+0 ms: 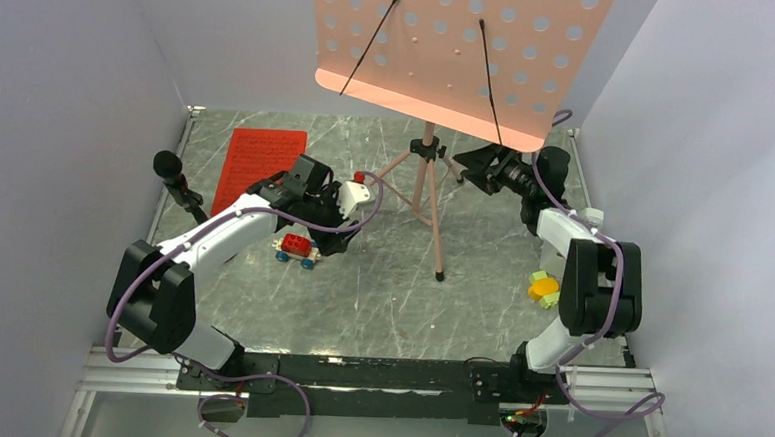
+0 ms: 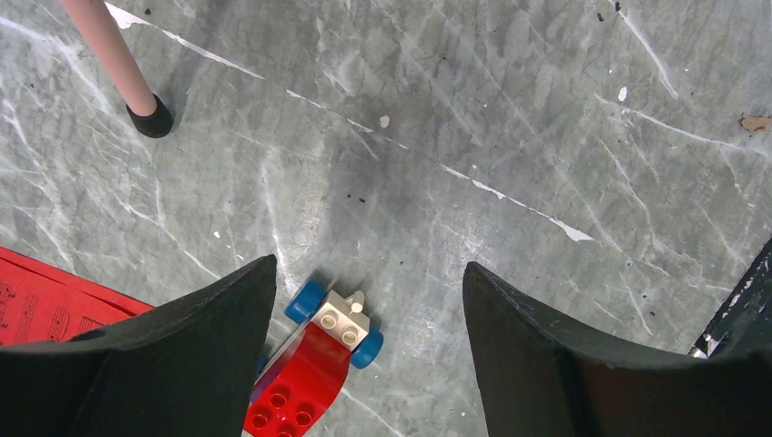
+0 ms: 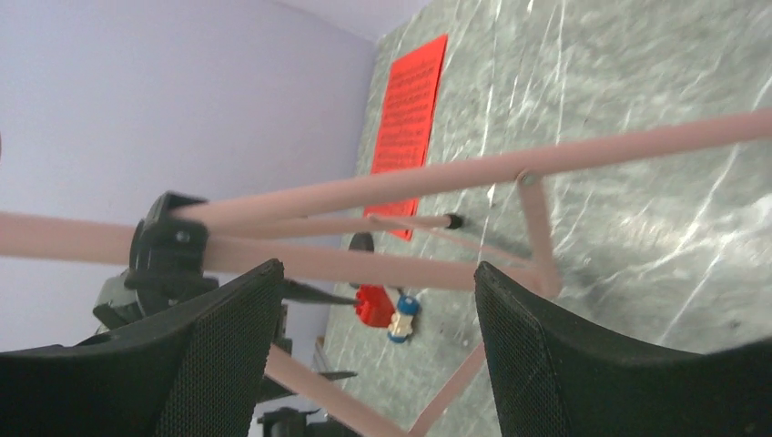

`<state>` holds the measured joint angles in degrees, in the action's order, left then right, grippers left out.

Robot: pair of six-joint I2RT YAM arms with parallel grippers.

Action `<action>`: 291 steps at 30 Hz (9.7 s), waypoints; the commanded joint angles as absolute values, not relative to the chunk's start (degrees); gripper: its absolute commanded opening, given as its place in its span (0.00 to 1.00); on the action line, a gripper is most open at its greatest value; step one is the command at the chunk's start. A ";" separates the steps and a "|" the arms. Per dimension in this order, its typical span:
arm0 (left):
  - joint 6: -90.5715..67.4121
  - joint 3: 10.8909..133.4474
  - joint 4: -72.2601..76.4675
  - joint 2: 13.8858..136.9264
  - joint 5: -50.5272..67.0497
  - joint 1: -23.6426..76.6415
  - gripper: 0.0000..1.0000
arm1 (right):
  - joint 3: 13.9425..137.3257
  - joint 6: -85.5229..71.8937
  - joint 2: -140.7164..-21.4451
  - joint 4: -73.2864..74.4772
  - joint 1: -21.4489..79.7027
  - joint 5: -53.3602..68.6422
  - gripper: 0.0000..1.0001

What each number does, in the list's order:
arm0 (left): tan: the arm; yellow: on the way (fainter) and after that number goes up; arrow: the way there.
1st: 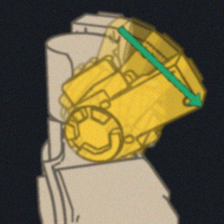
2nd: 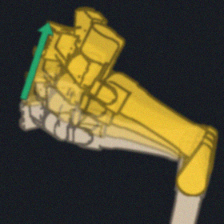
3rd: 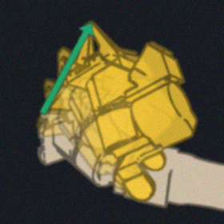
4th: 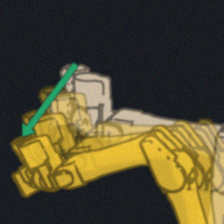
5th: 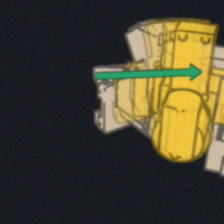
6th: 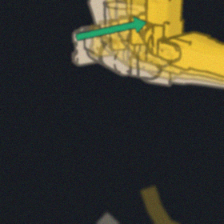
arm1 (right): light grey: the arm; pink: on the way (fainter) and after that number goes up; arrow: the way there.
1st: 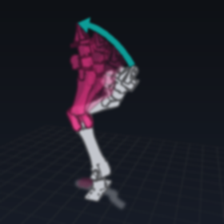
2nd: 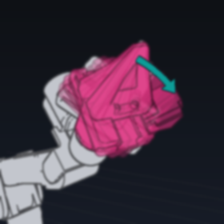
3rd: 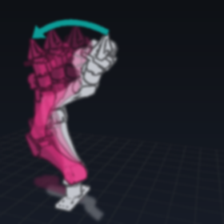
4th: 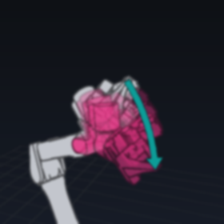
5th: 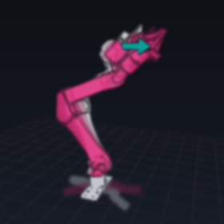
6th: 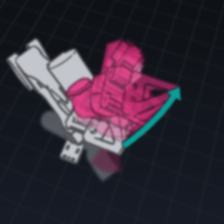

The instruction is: Pack up the instrument practice props

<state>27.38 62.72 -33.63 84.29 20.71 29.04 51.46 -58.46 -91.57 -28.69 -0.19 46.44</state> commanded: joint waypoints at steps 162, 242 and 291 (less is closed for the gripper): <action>-9.61 77.86 7.86 104.04 31.85 37.53 0.01 | 49.52 -12.85 -64.47 18.19 29.05 47.13 0.00; 17.30 56.36 -28.78 84.00 43.68 35.24 0.54 | 58.54 -20.04 -91.86 23.81 23.55 17.84 1.00; 16.94 81.29 -40.68 83.06 26.49 16.39 0.99 | 78.79 -3.91 -69.23 39.98 31.99 -8.65 1.00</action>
<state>16.82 77.38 -36.84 85.30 33.89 17.72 80.09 -3.86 -75.61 36.60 33.08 1.17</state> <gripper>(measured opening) 0.993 0.995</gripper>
